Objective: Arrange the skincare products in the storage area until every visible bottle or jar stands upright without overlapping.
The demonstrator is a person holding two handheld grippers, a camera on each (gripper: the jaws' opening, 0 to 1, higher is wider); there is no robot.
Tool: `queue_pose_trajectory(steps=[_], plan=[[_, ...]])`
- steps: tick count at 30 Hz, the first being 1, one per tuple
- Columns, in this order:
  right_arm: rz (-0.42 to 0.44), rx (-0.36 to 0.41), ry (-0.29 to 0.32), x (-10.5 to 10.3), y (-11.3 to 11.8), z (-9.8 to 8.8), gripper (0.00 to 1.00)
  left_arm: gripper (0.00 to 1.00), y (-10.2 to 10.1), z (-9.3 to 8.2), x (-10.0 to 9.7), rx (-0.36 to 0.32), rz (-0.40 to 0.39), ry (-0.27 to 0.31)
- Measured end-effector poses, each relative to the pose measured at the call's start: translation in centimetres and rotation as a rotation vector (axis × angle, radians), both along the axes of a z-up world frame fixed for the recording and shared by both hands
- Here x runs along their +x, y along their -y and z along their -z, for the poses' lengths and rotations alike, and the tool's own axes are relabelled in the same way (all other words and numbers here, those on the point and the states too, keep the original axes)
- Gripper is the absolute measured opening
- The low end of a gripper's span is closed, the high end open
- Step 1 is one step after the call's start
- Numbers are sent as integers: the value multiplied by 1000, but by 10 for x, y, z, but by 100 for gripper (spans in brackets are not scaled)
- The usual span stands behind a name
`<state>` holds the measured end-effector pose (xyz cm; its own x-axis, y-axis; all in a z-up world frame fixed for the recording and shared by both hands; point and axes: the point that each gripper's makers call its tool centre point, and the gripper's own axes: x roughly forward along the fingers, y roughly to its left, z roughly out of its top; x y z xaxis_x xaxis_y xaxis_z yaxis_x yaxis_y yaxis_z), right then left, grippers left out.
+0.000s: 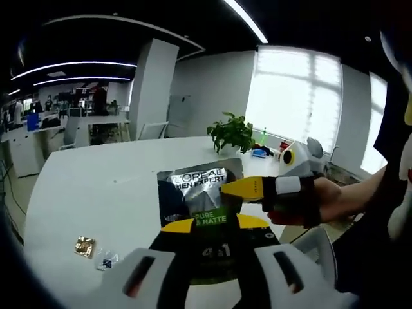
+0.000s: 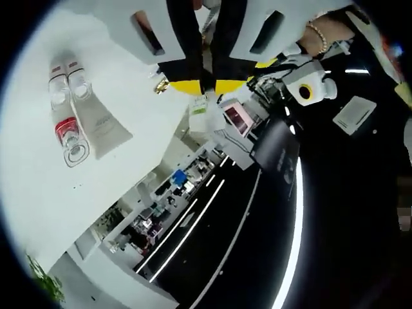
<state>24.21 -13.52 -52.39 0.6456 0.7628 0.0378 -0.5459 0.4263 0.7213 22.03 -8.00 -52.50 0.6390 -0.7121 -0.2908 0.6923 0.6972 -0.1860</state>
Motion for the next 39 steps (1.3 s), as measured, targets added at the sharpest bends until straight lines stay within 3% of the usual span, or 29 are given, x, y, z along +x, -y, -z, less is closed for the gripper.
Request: queue_pose_trajectory(steps=[2, 5, 11, 13, 18, 21, 28, 32, 34, 39], plan=[[-43, 43, 19, -4, -1, -7, 3, 30, -11, -3, 5, -30, -20, -5], [-110, 155, -3, -11, 1, -16, 3, 35, -24, -12, 10, -106, -38, 11], [-206, 191, 92, -26, 1, -37, 3, 49, -22, -10, -3, -189, 73, -70], [-233, 201, 102, -29, -1, -42, 3, 50, -18, -7, -11, -227, 126, -122], [-280, 213, 123, -33, -7, -52, 2, 52, -7, -10, -20, -306, 160, -154], [-295, 215, 130, -34, -11, -55, 2, 46, 1, -8, -24, -319, 174, -168], [-300, 202, 126, -32, -12, -55, 2, 20, 8, -6, -31, -342, 197, -194], [-275, 184, 116, -28, -8, -52, 2, 8, 7, -12, -34, -399, 210, -214], [-259, 180, 110, -25, -5, -50, 2, 0, 10, -23, -40, -470, 247, -238], [-222, 209, 96, -18, -1, -53, 2, 0, 13, -29, -39, -508, 235, -260]])
